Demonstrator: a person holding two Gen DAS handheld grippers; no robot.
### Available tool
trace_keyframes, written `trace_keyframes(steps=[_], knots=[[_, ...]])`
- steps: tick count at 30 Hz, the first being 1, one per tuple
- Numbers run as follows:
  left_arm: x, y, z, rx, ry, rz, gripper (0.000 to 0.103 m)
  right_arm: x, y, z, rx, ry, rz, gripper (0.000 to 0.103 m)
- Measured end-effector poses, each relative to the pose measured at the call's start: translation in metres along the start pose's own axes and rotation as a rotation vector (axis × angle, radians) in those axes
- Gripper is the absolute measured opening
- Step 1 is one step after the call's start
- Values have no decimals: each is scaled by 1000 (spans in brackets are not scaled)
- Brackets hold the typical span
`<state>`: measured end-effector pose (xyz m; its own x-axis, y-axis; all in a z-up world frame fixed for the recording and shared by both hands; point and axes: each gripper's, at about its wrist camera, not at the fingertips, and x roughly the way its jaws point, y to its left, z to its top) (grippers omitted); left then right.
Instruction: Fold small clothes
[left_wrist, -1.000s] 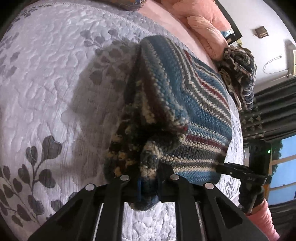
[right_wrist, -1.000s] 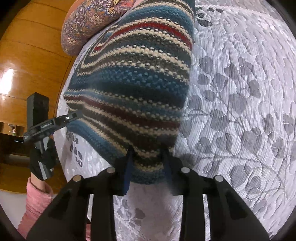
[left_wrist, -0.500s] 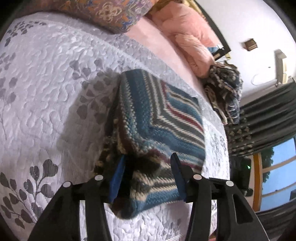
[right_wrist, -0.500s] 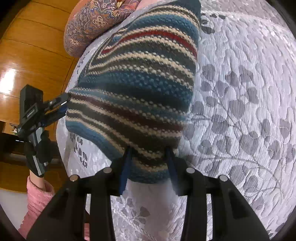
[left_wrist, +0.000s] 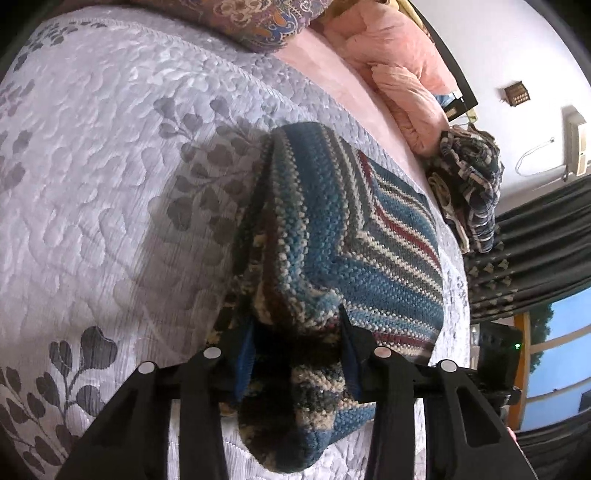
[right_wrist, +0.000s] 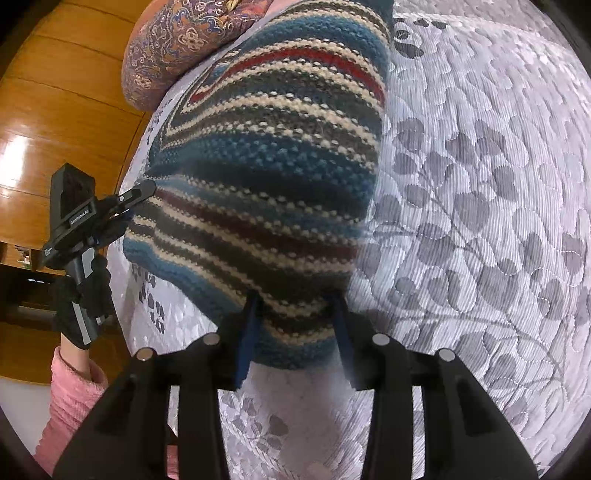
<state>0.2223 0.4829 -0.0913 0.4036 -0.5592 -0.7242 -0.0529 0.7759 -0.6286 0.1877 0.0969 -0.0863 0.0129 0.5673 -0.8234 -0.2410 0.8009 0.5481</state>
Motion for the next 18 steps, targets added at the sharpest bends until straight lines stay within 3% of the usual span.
trace_keyframes(steps=[13,18], knots=[[3,-6,-6,52,-25,51,40,3,-9,-3,23,9,6,43],[-3,-4,-5,34,-18,23,40,0,-7,-2,18,5,6,43]])
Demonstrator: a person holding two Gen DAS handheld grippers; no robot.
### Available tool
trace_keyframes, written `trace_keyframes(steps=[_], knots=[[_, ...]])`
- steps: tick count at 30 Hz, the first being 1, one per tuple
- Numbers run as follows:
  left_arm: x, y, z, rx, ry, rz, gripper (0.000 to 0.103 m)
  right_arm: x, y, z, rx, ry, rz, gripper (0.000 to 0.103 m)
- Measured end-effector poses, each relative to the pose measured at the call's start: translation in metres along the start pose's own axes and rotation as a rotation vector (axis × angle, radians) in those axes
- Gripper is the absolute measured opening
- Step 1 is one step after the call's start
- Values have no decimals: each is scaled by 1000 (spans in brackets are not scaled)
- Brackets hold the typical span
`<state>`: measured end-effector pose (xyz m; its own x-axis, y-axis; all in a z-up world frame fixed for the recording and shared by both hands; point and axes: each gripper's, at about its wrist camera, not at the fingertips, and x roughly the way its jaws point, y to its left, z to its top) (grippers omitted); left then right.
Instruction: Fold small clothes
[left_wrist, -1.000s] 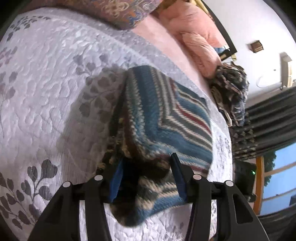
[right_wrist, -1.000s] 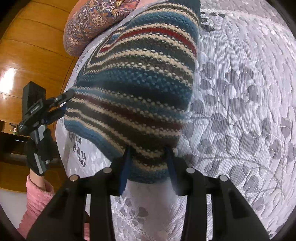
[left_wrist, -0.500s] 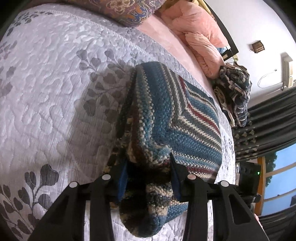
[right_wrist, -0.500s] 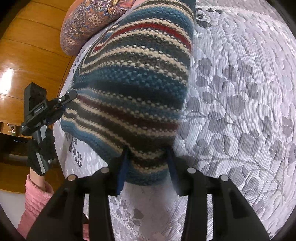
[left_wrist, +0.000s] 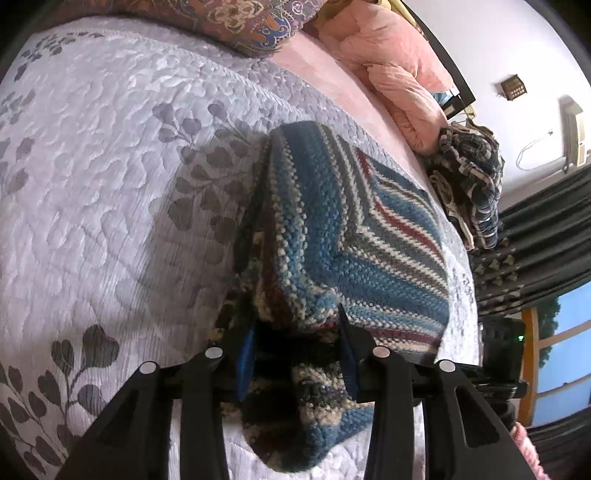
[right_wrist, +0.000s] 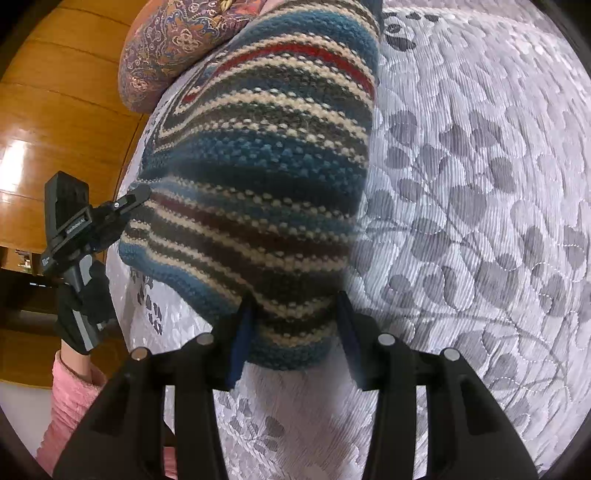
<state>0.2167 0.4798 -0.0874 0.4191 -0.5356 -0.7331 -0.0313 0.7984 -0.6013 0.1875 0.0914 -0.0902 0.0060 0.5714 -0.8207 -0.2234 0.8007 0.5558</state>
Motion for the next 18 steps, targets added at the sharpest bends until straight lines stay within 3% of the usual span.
trace_keyframes(steps=[5,8,10,16,18], knots=[[-22,-12,8,42,-24,11,53,-15,3,7,-3,-26,20,45],[-36,-13,16,26,-58,-17,69,-27,0,13,8,-54,38,47],[-38,-14,22,21,-68,-17,71,-33,-2,16,25,-73,39,54],[-18,-7,38,22,-36,22,74,-46,-13,23,47,-112,57,55],[-12,-5,41,22,-27,4,74,-46,-16,27,51,-121,62,59]])
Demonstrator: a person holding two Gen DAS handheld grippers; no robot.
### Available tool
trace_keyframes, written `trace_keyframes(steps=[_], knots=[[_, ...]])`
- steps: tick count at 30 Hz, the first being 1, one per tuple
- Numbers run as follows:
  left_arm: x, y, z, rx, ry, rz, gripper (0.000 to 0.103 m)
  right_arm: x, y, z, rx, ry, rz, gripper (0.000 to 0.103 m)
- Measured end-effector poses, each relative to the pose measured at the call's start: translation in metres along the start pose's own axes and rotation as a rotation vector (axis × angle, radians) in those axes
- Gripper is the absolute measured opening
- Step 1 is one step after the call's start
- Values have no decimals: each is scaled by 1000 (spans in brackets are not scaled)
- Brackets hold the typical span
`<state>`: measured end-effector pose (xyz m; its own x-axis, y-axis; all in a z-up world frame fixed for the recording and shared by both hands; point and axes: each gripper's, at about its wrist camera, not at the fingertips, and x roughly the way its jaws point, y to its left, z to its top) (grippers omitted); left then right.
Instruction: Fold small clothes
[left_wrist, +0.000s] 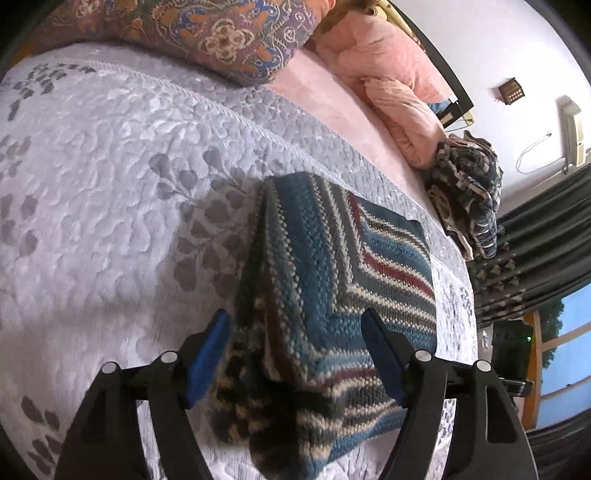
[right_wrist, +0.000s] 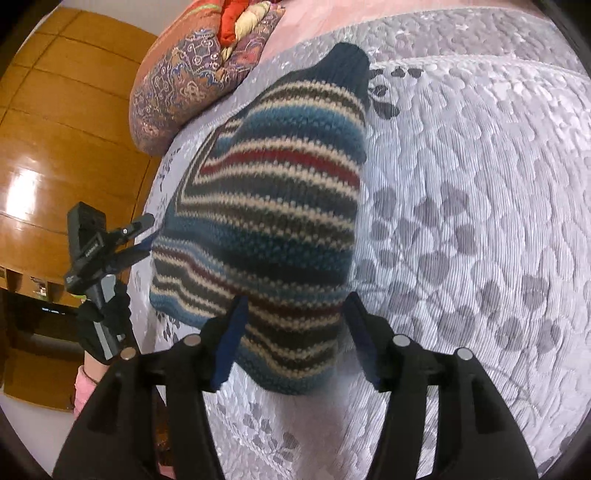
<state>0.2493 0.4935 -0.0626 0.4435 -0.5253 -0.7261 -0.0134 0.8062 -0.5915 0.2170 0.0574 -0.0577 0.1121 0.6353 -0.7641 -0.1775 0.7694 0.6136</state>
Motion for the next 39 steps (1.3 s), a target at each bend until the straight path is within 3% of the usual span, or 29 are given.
trace_keyframes(steps=[2,13,25,32,35,39], knots=[[6,-1,3,12,16,-38,74,3,0,5,0,-6,3,61],[63,-6,13,110,114,-53,74,31,-12,38,25,-39,57,74],[91,-17,20,186,147,-163,87,70,-9,65,9,-29,98,90],[102,-32,22,223,149,-132,91,89,-12,71,38,-17,120,91],[101,-34,22,223,134,-124,84,88,-9,72,16,-21,110,78],[96,-25,21,193,95,-107,56,78,-7,69,3,-41,118,63]])
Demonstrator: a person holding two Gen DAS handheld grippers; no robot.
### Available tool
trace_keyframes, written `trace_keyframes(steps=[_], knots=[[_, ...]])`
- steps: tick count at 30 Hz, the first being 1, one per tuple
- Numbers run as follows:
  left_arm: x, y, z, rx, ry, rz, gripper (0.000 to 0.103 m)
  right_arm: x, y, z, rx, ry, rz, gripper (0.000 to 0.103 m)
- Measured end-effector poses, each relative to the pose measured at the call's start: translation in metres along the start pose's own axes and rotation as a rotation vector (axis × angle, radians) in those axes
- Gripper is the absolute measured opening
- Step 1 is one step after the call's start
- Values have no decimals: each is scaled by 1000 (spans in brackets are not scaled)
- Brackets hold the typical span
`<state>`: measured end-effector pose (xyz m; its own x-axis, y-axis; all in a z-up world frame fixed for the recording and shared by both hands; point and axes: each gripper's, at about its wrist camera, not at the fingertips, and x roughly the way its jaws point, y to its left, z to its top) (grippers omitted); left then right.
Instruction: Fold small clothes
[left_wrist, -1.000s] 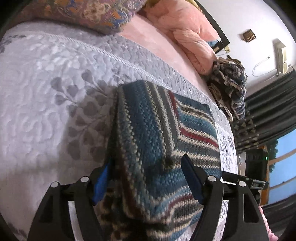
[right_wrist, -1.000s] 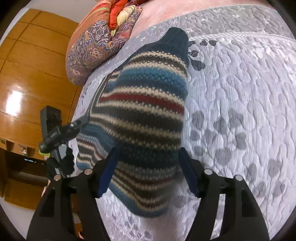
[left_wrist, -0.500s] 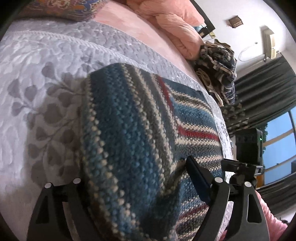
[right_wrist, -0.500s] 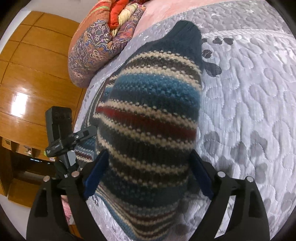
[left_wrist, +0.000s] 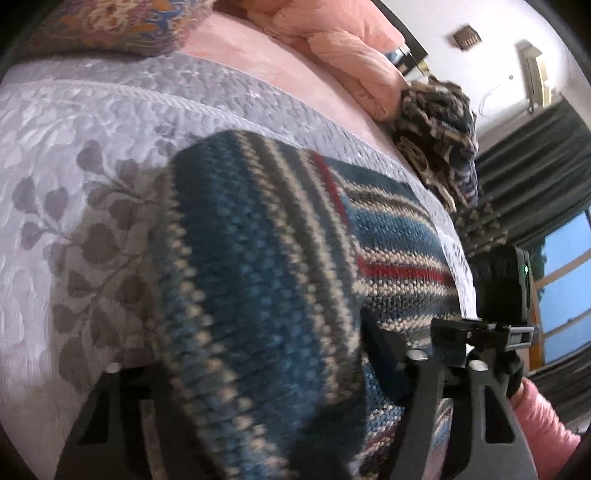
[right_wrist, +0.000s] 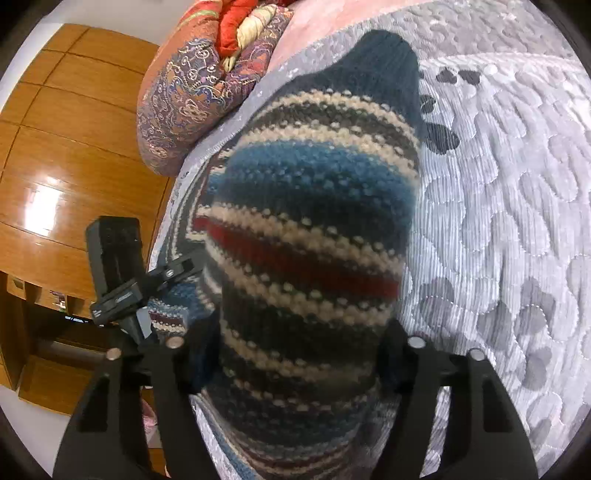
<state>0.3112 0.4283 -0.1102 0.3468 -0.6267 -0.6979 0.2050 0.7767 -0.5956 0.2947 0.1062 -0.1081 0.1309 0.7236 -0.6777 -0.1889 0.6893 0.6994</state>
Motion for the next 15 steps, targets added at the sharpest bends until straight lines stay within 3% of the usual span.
trace_keyframes(steps=[6,11,15], knots=[[-9,3,-4,-12,-53,-52,40,-9,11,0,-42,-8,5,58],[-18,-8,-8,-29,-82,-120,37,-31,21,-7,-77,-7,25,56],[-16,-42,-18,-1,-67,-154,37,-68,24,-19,-110,1,30,56]])
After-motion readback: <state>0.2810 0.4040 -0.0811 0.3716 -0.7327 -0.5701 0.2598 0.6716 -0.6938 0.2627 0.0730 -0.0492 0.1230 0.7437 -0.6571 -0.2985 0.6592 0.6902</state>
